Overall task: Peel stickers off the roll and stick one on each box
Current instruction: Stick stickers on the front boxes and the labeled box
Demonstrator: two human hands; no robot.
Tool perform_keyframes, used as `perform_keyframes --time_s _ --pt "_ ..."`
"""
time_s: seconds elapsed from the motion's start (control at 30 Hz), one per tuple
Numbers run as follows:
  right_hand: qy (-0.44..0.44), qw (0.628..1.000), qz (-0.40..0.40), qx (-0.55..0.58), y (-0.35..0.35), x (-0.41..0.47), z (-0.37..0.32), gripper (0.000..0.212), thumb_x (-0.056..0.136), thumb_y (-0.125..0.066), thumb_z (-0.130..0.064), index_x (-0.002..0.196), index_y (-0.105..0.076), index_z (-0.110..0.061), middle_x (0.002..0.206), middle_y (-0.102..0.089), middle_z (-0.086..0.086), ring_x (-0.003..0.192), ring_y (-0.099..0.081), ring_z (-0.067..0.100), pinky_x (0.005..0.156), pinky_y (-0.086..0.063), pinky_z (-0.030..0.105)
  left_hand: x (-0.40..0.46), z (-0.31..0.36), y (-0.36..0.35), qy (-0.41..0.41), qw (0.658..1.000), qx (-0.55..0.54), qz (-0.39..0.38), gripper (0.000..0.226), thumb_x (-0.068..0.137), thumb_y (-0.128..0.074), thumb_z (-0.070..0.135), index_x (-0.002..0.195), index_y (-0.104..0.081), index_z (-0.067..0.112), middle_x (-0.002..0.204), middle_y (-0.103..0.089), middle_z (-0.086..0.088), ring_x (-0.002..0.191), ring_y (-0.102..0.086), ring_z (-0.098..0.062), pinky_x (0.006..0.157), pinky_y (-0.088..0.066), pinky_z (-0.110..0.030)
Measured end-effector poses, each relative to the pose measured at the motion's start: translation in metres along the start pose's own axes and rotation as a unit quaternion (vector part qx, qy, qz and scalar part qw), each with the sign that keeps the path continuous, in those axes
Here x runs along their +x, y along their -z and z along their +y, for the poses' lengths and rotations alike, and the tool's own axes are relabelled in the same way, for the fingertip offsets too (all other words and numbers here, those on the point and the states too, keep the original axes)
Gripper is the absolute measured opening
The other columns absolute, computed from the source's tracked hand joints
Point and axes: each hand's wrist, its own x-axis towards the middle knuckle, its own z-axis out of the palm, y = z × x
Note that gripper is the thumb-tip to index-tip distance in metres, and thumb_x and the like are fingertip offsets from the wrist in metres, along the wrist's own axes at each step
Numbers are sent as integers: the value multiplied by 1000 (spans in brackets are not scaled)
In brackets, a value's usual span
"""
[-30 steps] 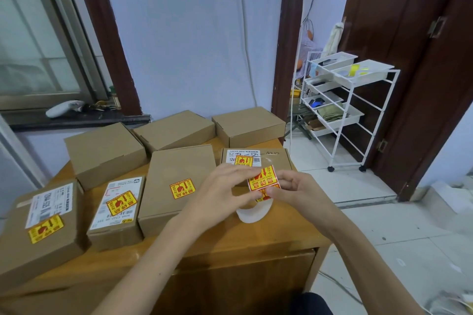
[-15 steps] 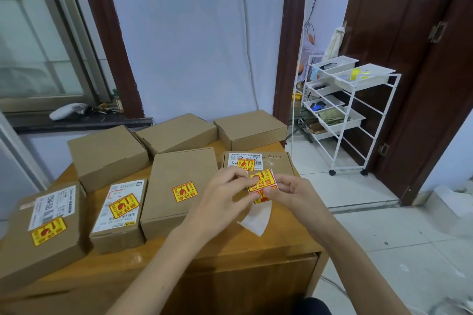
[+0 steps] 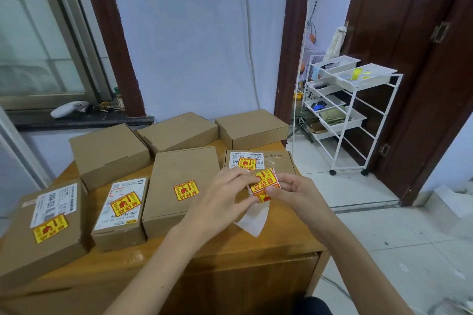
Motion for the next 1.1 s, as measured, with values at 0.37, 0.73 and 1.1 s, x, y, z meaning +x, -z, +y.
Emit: perform_keyframes --time_s 0.37,0.73,1.1 --pt "3 1000 -2 1 2 -2 -2 19 90 -64 -15 107 -72 -18 93 -79 -11 87 -71 -3 68 -49 3 -1 1 -1 -28 999 0 44 28 85 -67 36 110 -70 23 109 -69 6 104 -54 -5 80 -41 -12" --pt "-6 1000 -1 -21 4 -3 -3 18 91 -64 -17 106 -73 -19 95 -79 -9 91 -72 2 71 -52 8 1 -1 1 -115 987 85 68 24 84 -70 31 103 -75 19 101 -73 3 93 -65 -12 71 -55 -25" --pt "-20 1000 4 -17 1 -3 -7 21 90 -64 -20 110 -71 -22 97 -79 -8 92 -72 1 71 -52 11 11 -2 1 40 995 -77 50 17 90 -62 35 100 -73 26 99 -70 16 95 -60 0 78 -55 -29"
